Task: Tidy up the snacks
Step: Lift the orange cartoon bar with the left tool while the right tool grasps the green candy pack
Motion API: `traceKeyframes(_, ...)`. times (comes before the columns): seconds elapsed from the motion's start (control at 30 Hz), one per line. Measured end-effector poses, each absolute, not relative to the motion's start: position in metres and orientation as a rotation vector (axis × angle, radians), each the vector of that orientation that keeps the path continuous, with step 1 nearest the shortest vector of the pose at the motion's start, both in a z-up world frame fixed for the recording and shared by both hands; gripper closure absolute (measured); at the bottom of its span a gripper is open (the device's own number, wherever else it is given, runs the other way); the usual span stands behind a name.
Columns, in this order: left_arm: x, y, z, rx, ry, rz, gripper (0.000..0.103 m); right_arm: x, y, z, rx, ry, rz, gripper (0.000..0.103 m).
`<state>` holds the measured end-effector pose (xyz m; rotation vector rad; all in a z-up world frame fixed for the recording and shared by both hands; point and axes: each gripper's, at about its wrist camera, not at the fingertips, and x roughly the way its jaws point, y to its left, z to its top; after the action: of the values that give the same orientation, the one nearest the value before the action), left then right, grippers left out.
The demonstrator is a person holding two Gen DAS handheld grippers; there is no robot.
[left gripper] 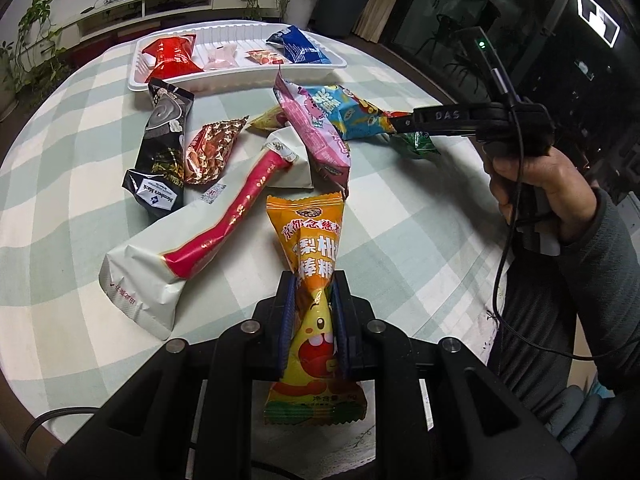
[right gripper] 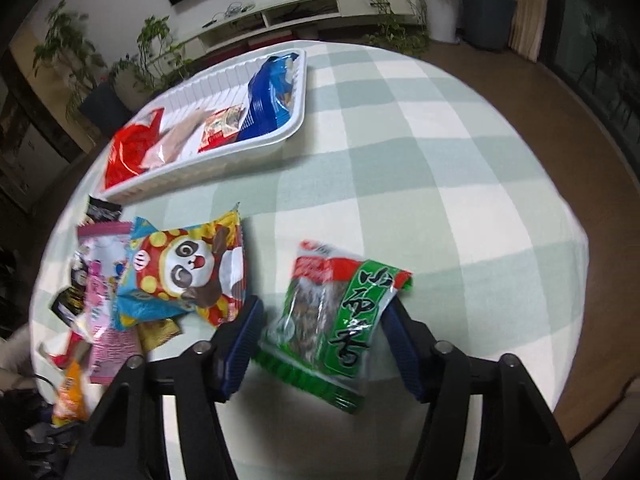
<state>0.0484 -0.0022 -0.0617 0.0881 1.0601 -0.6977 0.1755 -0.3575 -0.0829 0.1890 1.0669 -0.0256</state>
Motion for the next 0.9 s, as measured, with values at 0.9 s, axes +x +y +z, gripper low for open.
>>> traceKeyframes(0.9,0.09,0.057,-0.001,-0.09,0.921,-0.642,0.087,0.154,-0.431,-0.033,0.387,0.914,-0.034,0.081)
